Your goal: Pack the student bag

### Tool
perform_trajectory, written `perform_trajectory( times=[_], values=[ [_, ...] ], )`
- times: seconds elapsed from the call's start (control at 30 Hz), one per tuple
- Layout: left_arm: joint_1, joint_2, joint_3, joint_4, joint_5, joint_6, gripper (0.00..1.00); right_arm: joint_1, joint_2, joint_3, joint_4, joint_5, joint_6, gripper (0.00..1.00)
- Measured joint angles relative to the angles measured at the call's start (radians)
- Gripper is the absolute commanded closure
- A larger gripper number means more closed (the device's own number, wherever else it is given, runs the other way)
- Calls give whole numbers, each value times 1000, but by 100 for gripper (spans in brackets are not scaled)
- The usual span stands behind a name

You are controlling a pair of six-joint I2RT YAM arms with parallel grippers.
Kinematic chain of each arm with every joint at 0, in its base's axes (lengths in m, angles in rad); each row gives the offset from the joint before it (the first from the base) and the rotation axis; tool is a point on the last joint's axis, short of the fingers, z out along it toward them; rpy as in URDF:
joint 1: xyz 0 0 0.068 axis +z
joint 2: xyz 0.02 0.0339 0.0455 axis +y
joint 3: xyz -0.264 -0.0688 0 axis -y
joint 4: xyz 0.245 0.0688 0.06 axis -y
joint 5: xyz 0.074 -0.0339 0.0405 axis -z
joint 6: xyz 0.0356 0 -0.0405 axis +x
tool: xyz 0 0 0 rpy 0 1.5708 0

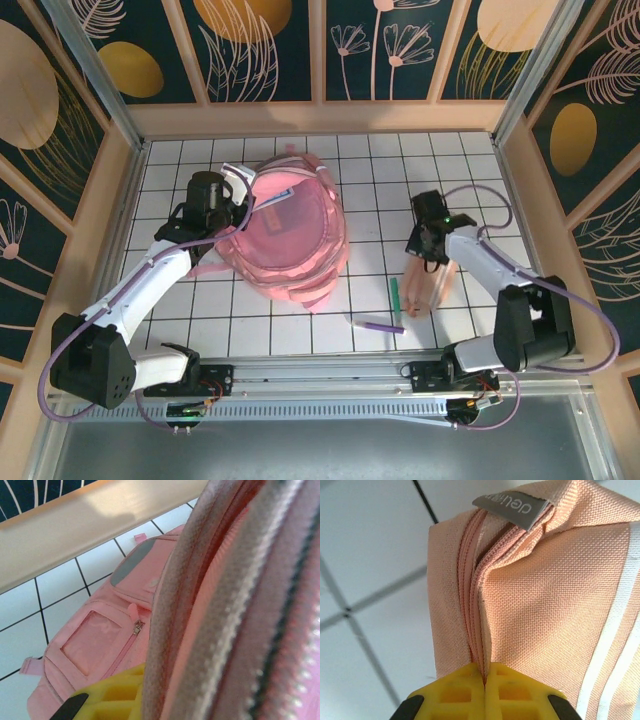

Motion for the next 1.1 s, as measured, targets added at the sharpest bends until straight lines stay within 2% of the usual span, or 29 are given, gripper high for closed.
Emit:
perform_trajectory(
  times=[0.13,0.27,0.47,0.67,0.9,0.93,1.03,1.1],
  values=[
    [1,0,0,-1,16,-21,100,25,-33,207,-57,-71,44,100],
    [4,0,-13,2,44,-56,100,115,-32,341,-56,-223,153,100],
    [5,0,-14,5,97,-105,100,257,61,368,68,-430,454,100],
    [5,13,-14,17,180,-183,100,353,202,375,273,-439,743,100],
    [2,29,-14,32,224,-319,100,388,420,439,446,-365,981,100],
    [2,30,-14,35,223,-339,100,394,460,471,447,-346,999,98],
    [1,34,-14,45,212,-383,100,412,579,573,440,-282,1037,78],
    [1,34,-14,48,199,-404,100,414,626,597,444,-266,1072,56]
  ],
)
